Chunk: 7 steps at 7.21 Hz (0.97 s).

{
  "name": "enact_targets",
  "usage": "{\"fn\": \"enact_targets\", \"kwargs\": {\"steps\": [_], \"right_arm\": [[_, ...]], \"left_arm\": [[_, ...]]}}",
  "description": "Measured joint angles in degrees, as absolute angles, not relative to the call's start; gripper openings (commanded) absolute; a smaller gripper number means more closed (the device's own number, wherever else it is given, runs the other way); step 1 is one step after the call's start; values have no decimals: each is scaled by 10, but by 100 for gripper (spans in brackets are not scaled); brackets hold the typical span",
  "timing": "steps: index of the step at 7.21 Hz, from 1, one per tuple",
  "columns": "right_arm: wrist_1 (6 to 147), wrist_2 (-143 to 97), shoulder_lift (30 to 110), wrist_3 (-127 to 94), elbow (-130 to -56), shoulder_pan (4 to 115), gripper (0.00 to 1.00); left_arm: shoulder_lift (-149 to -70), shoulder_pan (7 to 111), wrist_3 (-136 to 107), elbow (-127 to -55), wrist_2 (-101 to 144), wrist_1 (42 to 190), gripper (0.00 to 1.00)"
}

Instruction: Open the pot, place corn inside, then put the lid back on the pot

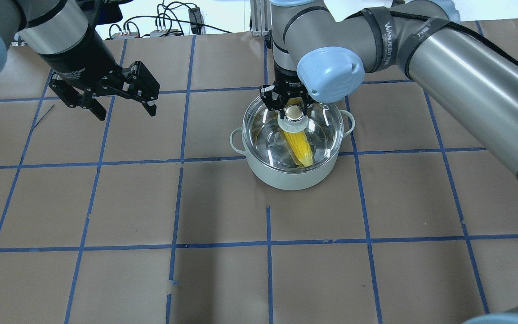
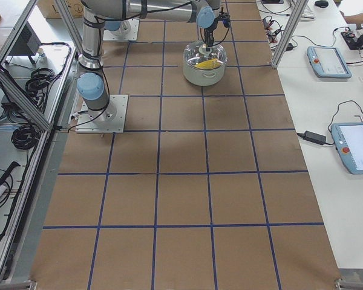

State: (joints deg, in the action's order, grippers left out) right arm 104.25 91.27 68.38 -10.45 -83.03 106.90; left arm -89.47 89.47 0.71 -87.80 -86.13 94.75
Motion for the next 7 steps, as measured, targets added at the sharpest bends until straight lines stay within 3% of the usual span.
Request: {"fn": "enact_targets", "kwargs": {"steps": [7], "right_arm": [[1024, 914, 686, -105, -827, 1069, 20]], "left_arm": [[-896, 895, 7, -878, -861, 947, 100]]}}
